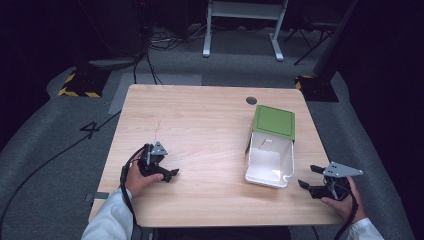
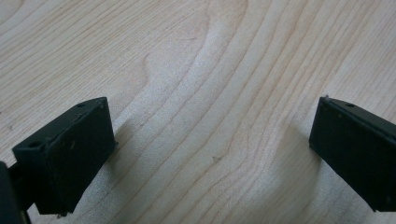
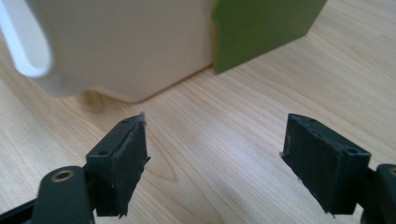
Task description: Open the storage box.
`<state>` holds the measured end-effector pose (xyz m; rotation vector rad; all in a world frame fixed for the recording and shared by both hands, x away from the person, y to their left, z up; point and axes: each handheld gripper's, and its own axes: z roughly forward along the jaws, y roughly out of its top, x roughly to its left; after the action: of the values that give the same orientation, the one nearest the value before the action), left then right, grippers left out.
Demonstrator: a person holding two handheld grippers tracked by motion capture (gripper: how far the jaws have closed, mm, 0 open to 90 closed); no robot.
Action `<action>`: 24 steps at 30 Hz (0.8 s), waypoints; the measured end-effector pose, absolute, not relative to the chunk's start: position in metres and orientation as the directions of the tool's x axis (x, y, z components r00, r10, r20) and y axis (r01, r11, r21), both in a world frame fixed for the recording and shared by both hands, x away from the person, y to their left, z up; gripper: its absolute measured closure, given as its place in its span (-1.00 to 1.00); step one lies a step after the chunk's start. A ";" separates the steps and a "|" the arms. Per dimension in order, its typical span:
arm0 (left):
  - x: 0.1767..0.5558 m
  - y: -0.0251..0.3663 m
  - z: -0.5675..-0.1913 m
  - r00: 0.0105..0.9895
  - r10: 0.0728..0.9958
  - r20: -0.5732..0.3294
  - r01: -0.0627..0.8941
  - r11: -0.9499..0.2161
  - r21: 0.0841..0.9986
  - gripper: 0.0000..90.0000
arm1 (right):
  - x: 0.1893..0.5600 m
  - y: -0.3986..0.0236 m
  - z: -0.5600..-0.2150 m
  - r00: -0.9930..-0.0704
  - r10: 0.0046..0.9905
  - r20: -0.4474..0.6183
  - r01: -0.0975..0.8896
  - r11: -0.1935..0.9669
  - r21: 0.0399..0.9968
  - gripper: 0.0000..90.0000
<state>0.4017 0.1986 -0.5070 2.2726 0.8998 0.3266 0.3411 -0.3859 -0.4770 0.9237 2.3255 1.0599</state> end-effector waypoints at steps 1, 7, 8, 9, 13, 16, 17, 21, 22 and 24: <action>0.402 0.199 -0.507 0.732 0.682 -0.010 0.516 -0.544 0.662 -1.00 | 0.342 -0.388 -0.479 -0.684 0.723 -0.095 0.403 0.484 0.777 -0.50; 0.402 0.198 -0.507 0.732 0.682 -0.013 0.516 -0.542 0.663 -1.00 | 0.345 -0.401 -0.494 -0.653 0.755 -0.050 0.457 0.446 0.770 -0.50; 0.402 0.198 -0.507 0.732 0.681 -0.013 0.516 -0.542 0.664 -1.00 | 0.345 -0.402 -0.495 -0.649 0.759 -0.042 0.463 0.439 0.770 -0.50; 0.402 0.198 -0.507 0.731 0.682 -0.013 0.516 -0.541 0.664 -1.00 | 0.346 -0.404 -0.497 -0.645 0.763 -0.036 0.470 0.433 0.769 -0.50; 0.403 0.198 -0.507 0.730 0.683 -0.018 0.519 -0.536 0.666 -1.00 | 0.347 -0.409 -0.504 -0.617 0.786 -0.037 0.496 0.425 0.757 -0.50; 0.403 0.198 -0.507 0.728 0.685 -0.017 0.521 -0.537 0.663 -1.00 | 0.347 -0.410 -0.505 -0.605 0.796 -0.036 0.501 0.415 0.759 -0.52; 0.403 0.198 -0.507 0.727 0.686 -0.017 0.522 -0.536 0.664 -1.00 | 0.348 -0.410 -0.505 -0.603 0.797 -0.035 0.507 0.417 0.755 -0.53; 0.403 0.198 -0.507 0.728 0.685 -0.017 0.521 -0.537 0.664 -1.00 | 0.350 -0.412 -0.507 -0.597 0.802 -0.009 0.527 0.401 0.749 -0.56; 0.403 0.198 -0.507 0.728 0.686 -0.017 0.521 -0.537 0.664 -1.00 | 0.350 -0.412 -0.507 -0.597 0.802 -0.010 0.528 0.401 0.749 -0.57; 0.403 0.198 -0.507 0.728 0.686 -0.017 0.521 -0.536 0.664 -1.00 | 0.350 -0.411 -0.507 -0.596 0.803 -0.012 0.528 0.403 0.748 -0.57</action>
<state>0.4028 0.1979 -0.5073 2.2661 0.9082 0.3229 0.3499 -0.4114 -0.5073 1.1465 2.2938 1.0234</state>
